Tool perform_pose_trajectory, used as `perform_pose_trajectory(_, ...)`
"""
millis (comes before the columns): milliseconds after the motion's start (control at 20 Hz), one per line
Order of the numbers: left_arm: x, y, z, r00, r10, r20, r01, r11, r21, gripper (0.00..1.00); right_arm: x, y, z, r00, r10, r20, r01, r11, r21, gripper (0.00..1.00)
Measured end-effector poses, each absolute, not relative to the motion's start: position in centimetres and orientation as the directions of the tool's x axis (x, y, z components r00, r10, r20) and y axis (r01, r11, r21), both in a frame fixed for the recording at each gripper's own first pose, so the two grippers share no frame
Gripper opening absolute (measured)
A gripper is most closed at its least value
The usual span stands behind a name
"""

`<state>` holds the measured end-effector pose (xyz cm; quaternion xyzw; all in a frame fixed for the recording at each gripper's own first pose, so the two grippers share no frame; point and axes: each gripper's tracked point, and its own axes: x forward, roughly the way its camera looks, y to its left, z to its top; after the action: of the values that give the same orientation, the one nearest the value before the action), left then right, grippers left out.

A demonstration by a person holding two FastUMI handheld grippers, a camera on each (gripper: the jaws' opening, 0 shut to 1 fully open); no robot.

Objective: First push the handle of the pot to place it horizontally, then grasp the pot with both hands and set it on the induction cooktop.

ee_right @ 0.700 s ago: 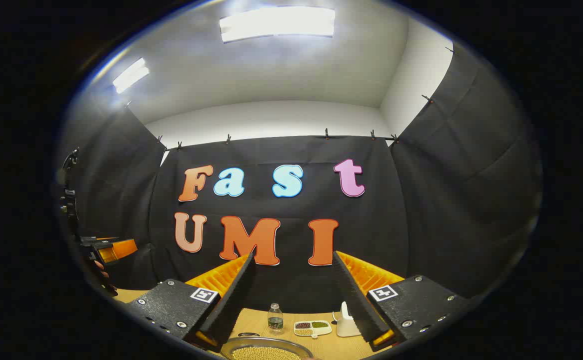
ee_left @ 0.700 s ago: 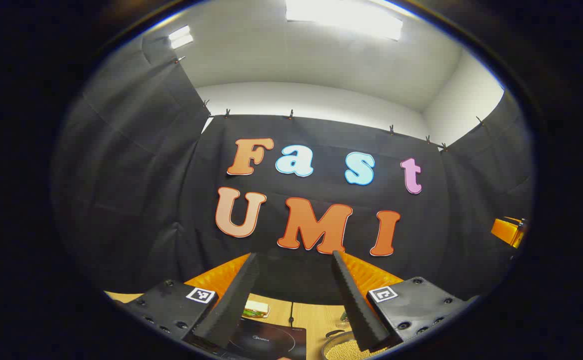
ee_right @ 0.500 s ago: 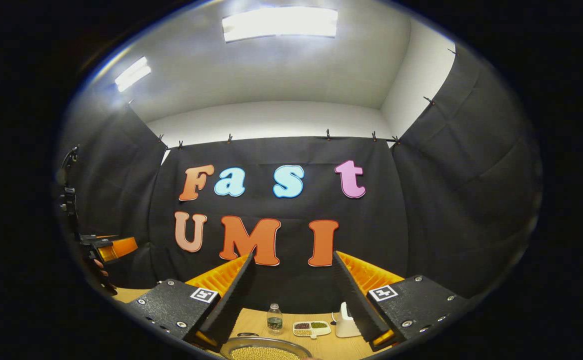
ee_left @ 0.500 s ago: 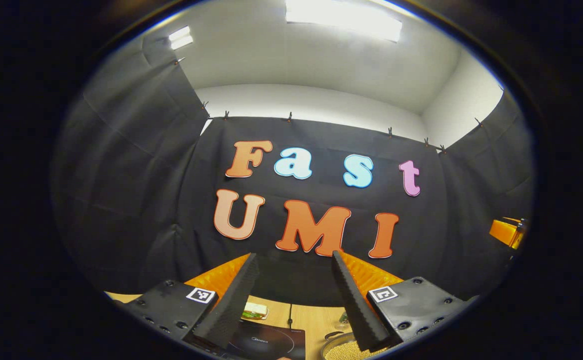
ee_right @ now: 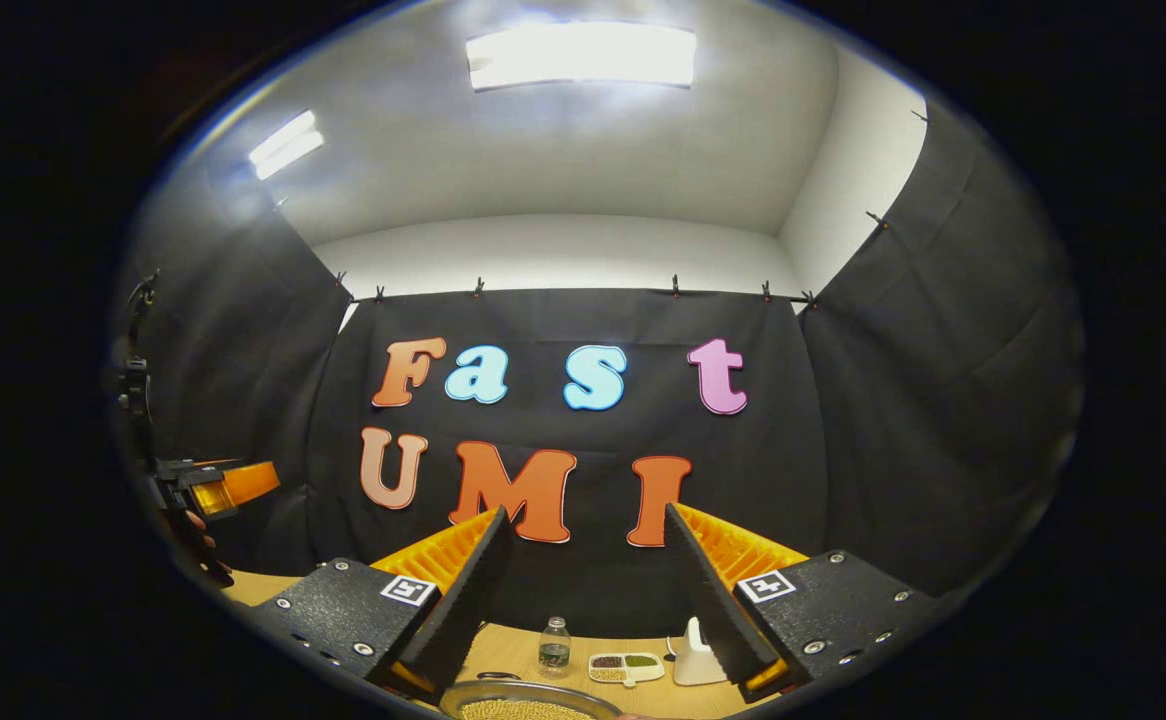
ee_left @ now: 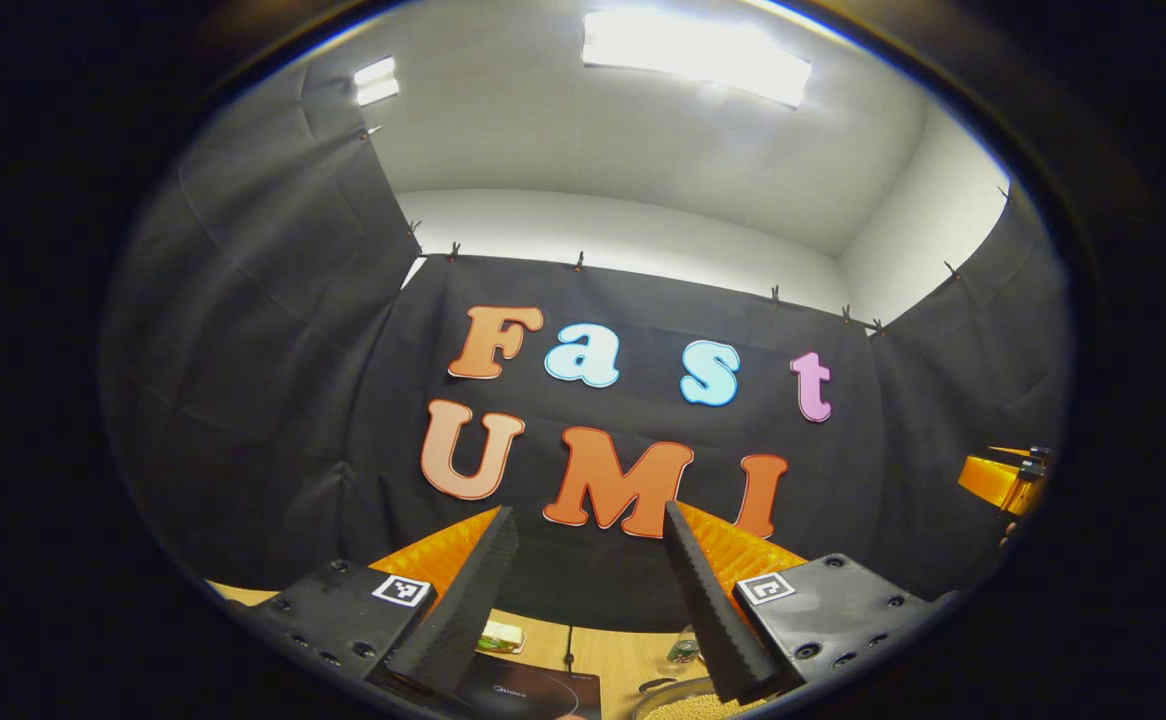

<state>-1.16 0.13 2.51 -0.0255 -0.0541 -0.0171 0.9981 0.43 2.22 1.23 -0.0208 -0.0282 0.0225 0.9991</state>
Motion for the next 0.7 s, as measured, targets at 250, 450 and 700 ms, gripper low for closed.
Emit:
perform_pose_trajectory(250,-1.1,0.6,2.2,0.994,-0.029,0.108,0.034,0.998,-0.048,0.96,0.7,2.2,0.4,0.998,0.046,0.038,-0.045,0.999,-0.031,0.94)
perform_pose_trajectory(450,-1.2,0.9,1.8,0.995,-0.022,0.099,0.026,0.999,-0.044,0.97,1.0,2.1,-0.2,0.998,0.048,0.045,-0.047,0.999,-0.020,0.94)
perform_pose_trajectory(700,-1.0,1.0,0.3,0.998,-0.025,0.060,0.026,0.999,-0.024,0.97,1.0,2.0,-1.7,0.999,0.047,0.023,-0.047,0.999,-0.013,0.94)
